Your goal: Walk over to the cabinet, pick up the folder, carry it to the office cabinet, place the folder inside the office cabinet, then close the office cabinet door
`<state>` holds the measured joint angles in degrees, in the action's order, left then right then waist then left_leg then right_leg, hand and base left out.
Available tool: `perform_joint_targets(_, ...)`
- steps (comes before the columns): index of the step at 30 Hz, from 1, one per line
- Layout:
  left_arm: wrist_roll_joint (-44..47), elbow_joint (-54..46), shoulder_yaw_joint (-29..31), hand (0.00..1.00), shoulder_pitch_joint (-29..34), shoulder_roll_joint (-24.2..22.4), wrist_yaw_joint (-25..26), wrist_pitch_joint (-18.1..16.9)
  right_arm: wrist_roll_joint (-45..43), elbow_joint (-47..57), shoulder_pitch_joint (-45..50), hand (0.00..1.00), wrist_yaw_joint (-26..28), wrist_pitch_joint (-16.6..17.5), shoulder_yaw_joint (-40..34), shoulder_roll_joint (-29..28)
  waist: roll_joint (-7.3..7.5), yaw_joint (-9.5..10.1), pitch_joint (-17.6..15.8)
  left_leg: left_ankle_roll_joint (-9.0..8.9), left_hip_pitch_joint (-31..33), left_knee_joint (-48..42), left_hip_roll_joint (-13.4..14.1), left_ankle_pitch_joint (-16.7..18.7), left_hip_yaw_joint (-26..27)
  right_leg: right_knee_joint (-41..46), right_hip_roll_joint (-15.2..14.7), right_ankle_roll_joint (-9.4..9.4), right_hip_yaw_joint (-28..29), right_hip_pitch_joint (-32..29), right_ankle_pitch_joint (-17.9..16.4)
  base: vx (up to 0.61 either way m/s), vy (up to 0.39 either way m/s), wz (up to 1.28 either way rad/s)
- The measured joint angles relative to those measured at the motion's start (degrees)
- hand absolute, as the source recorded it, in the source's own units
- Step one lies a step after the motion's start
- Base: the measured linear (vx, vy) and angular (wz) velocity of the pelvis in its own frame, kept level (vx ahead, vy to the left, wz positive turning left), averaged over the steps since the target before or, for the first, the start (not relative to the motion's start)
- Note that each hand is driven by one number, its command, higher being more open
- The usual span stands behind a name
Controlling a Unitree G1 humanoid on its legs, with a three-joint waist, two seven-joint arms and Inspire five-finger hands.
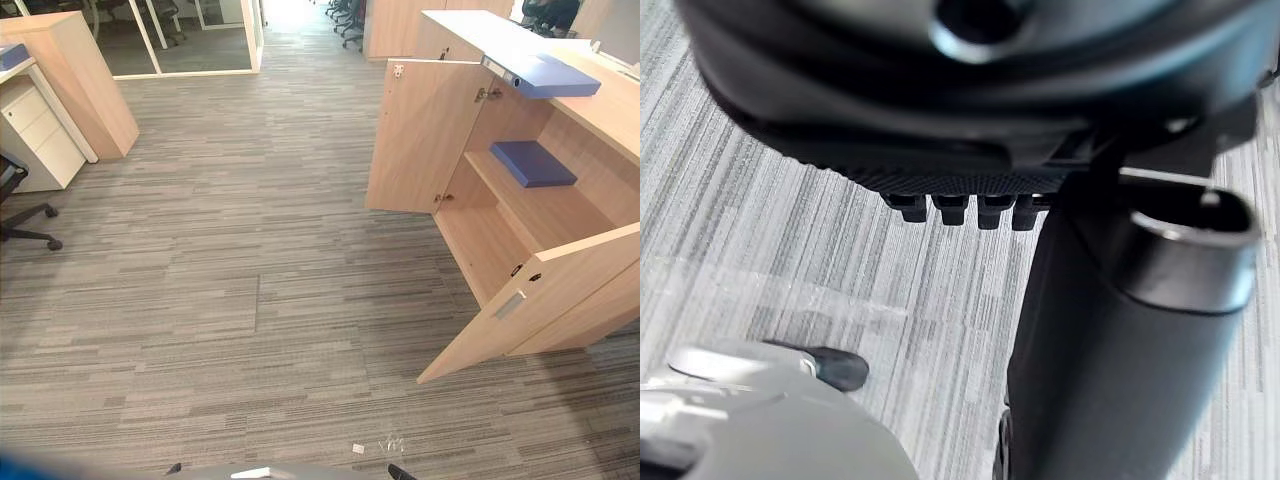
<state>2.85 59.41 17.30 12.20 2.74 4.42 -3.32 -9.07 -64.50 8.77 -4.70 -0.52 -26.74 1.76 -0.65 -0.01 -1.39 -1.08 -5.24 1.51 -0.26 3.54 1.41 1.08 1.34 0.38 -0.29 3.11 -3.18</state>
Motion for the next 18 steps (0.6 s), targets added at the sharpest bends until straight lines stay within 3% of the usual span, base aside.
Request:
perform_joint_targets(8, 3.3, -0.2, -0.1, 1.0, -0.9, 0.0, -1.9, -0.5, 3.0, 1.3, -3.7, 1.0, -0.1, 0.8, 1.6, -1.1, 0.24, 0.02, -1.3, -0.02, -0.1, 0.3, 0.0, 0.0, 0.3, -0.8, 0.0, 0.5, 0.0, 0.2, 0.5, -0.04, 0.013, -0.01)
perform_joint_targets(18, -5.5, -2.4, -2.8, 1.0, -1.5, 0.4, 2.7, -1.6, 6.8, 2.9, -4.9, 1.0, -2.3, 1.2, 5.6, -2.5, 0.74, 0.12, -2.5, -0.53, 0.1, 0.5, 0.1, -0.4, -0.2, -1.0, 0.0, 0.12, -0.7, 0.2, 0.7, -0.05, 0.004, 0.03)
